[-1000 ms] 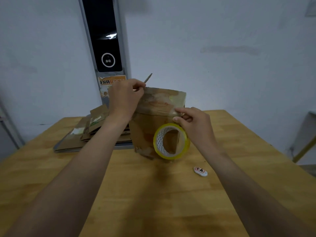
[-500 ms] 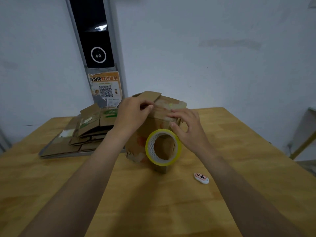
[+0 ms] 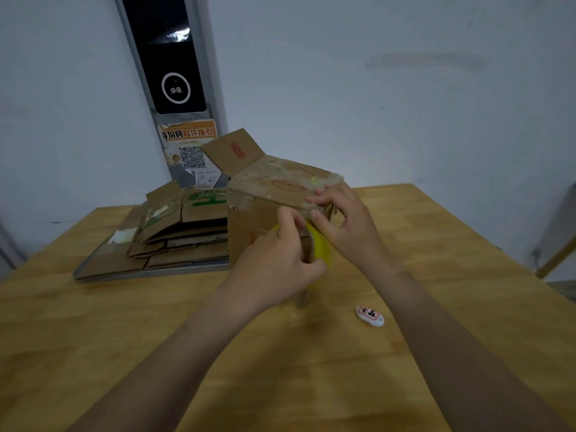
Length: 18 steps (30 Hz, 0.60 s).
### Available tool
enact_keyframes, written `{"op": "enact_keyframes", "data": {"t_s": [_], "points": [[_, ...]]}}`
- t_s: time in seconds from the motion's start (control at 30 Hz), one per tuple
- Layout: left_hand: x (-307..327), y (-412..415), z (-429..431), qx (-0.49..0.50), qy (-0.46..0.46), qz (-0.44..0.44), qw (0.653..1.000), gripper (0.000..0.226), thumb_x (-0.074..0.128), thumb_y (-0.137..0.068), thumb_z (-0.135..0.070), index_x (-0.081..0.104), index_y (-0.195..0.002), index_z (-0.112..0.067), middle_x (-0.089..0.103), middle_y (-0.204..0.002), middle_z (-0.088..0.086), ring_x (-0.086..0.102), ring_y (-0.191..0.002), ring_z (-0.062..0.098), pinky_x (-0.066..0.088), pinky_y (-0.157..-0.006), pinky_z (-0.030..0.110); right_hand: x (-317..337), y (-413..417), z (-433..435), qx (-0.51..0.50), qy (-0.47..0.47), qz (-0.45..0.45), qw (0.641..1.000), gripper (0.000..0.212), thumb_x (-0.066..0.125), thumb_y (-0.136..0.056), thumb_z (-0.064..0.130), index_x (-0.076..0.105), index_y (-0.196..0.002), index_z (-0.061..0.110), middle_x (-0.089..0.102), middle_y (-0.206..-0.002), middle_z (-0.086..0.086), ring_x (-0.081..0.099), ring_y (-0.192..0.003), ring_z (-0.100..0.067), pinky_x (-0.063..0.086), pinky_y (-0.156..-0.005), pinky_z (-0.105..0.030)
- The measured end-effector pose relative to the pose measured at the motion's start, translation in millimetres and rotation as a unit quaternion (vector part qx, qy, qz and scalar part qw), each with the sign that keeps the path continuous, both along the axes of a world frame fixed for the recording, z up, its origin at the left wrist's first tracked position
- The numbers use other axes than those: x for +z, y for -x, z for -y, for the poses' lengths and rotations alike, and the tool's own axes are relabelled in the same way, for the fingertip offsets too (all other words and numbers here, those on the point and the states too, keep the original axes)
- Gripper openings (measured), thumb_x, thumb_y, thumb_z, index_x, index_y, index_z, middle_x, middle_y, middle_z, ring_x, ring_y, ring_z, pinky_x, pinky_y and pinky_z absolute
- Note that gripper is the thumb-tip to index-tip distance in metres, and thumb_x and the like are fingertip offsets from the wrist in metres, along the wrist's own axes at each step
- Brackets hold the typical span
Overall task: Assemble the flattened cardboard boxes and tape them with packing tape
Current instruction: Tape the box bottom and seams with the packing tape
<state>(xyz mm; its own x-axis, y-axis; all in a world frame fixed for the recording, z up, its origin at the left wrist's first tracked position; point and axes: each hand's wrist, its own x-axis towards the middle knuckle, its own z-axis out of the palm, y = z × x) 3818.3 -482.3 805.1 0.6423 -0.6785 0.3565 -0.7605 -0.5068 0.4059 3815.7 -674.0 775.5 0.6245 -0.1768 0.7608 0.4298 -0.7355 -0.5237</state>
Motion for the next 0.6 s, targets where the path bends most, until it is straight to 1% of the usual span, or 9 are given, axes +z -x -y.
{"op": "enact_keyframes", "data": {"t_s": [0.1,0.17,0.23,0.3,0.37,0.43,0.5,0.57,0.6], "points": [[14,-12,-7,0.026,0.028,0.072,0.997,0.035,0.050,-0.089,-0.038,0.029,-0.116,-0.029,0.049,-0.058,-0.007,0.047,-0.046,0.012,0.025,-0.042,0.029,0,-1,3,-0.001,0.005,0.003,1.000,0.017,0.073,-0.088,0.010,0.073,-0.104,0.017,0.058,-0.106,0.002,0.059,-0.117,-0.019,0.046,-0.099,-0.032],[27,-21,-8,0.046,0.024,0.057,0.997,0.029,0.046,-0.096,-0.040,0.037,-0.120,-0.026,0.052,-0.063,-0.009,0.047,-0.050,0.008,0.027,-0.045,0.030,-1,-3,3,-0.001,0.006,0.000,1.000,0.016,0.072,-0.089,0.014,0.072,-0.104,0.019,0.056,-0.106,0.003,0.058,-0.116,-0.018,0.045,-0.097,-0.029],[40,-32,-4,0.051,-0.023,0.023,0.998,0.041,0.047,-0.099,-0.057,0.044,-0.126,-0.026,0.062,-0.093,-0.015,0.059,-0.075,0.006,0.042,-0.057,0.031,-3,-5,3,-0.003,0.013,0.001,1.000,0.016,0.071,-0.091,0.022,0.070,-0.106,0.022,0.055,-0.107,0.003,0.056,-0.116,-0.017,0.043,-0.097,-0.026],[54,-40,2,0.029,-0.077,-0.018,0.996,0.050,0.053,-0.095,-0.064,0.050,-0.131,-0.030,0.056,-0.118,-0.017,0.058,-0.099,0.003,0.047,-0.073,0.030,-6,-7,2,-0.002,0.007,0.001,1.000,0.015,0.068,-0.092,0.033,0.066,-0.107,0.030,0.053,-0.108,0.009,0.054,-0.119,-0.015,0.043,-0.098,-0.024],[67,-43,7,-0.025,-0.104,-0.076,0.991,0.035,0.062,-0.094,-0.053,0.055,-0.125,-0.038,0.054,-0.117,-0.022,0.054,-0.090,-0.019,0.044,-0.070,0.012,-6,-8,1,0.000,-0.014,0.001,1.000,0.014,0.062,-0.092,0.045,0.060,-0.103,0.037,0.049,-0.106,0.020,0.053,-0.120,-0.013,0.042,-0.098,-0.022],[76,-45,10,-0.063,-0.109,-0.105,0.986,0.012,0.067,-0.093,-0.039,0.058,-0.101,-0.043,0.054,-0.100,-0.029,0.049,-0.073,-0.034,0.040,-0.060,0.000,-5,-9,1,-0.015,-0.029,0.000,0.999,0.017,0.059,-0.092,0.053,0.058,-0.100,0.038,0.048,-0.104,0.025,0.053,-0.118,-0.012,0.045,-0.094,-0.027],[77,-50,10,-0.056,-0.127,-0.104,0.985,0.013,0.068,-0.092,-0.041,0.058,-0.098,-0.040,0.057,-0.097,-0.021,0.058,-0.079,-0.020,0.047,-0.065,0.006,-5,-10,0,-0.039,-0.032,0.000,0.999,0.023,0.056,-0.092,0.057,0.059,-0.100,0.035,0.049,-0.103,0.024,0.053,-0.116,-0.010,0.049,-0.088,-0.034],[76,-52,10,-0.023,-0.177,-0.102,0.979,0.032,0.066,-0.091,-0.051,0.055,-0.114,-0.032,0.059,-0.107,-0.011,0.059,-0.092,-0.001,0.051,-0.079,0.028,-6,-11,-2,-0.060,-0.024,-0.001,0.998,0.027,0.055,-0.093,0.059,0.060,-0.100,0.033,0.049,-0.103,0.022,0.051,-0.115,-0.008,0.051,-0.082,-0.039],[76,-53,10,-0.012,-0.195,-0.104,0.975,0.037,0.065,-0.091,-0.053,0.055,-0.118,-0.030,0.060,-0.109,-0.008,0.058,-0.092,0.003,0.050,-0.078,0.031,-7,-11,-4,-0.066,-0.015,0.001,0.998,0.028,0.054,-0.094,0.058,0.061,-0.101,0.032,0.050,-0.104,0.019,0.050,-0.114,-0.007,0.052,-0.079,-0.039]]}}
